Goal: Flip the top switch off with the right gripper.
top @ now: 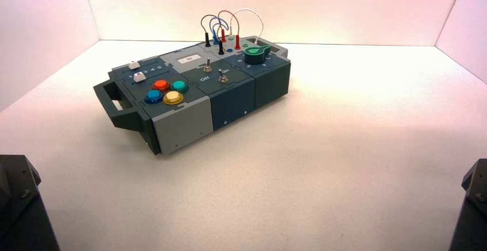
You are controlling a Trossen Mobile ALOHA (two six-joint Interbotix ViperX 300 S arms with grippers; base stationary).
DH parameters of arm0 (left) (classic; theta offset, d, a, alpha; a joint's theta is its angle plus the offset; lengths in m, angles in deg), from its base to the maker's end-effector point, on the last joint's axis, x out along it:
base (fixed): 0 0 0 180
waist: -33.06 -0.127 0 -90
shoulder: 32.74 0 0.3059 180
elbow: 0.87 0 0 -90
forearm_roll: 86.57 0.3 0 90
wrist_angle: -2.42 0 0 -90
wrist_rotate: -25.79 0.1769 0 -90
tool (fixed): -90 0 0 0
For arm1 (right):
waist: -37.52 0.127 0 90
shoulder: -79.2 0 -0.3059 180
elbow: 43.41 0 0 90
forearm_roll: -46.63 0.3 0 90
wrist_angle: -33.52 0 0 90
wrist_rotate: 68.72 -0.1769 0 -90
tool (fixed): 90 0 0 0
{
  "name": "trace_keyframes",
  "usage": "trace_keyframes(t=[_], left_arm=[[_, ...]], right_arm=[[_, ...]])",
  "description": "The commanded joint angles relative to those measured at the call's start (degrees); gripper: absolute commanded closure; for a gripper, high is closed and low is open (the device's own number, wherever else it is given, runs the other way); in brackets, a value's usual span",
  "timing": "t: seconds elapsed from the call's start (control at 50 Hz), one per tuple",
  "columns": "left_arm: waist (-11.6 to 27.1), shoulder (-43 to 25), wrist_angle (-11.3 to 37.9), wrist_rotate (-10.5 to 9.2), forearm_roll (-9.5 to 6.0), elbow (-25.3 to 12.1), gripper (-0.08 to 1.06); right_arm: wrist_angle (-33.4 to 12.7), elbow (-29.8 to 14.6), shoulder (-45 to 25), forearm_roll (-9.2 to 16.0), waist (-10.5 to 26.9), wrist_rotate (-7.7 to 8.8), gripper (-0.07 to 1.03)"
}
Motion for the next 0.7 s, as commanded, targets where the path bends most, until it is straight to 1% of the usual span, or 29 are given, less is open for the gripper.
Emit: trace_keyframes(t=[0.02, 0.3, 0.4, 0.44, 0.5, 0.62, 0.7], left_arm=[[-0.35, 0.09, -0.26, 0.26, 0.00, -2.20, 1.01], [-0.26, 0.00, -0.26, 0.26, 0.00, -2.11, 1.01], [-0.26, -1.05, -0.88, 0.26, 0.00, -2.02, 1.01], [-0.26, -2.72, -1.49, 0.18, -0.09, -2.29, 1.01], [-0.35, -5.27, -1.58, 0.00, -0.18, -3.43, 1.01], [-0.35, -12.30, -1.41, -0.53, -1.23, -7.21, 1.01], [-0.35, -18.02, -1.41, -0.53, -1.32, -10.02, 1.01]], right_arm=[[0.62, -0.70, -0.79, 0.00, 0.18, 0.00, 0.99], [0.44, -0.79, -0.97, 0.00, 0.18, 0.00, 0.98], [0.18, -1.05, -0.97, 0.26, 0.44, 0.09, 0.98], [-0.18, -1.14, -1.05, 0.44, 0.88, 0.18, 0.99], [-0.44, -1.67, -1.49, 0.70, 2.64, 0.09, 0.98], [-0.53, -3.43, -3.87, 1.76, 6.68, -0.18, 0.99], [-0.35, -5.27, -6.50, 2.72, 9.23, -0.44, 0.99]])
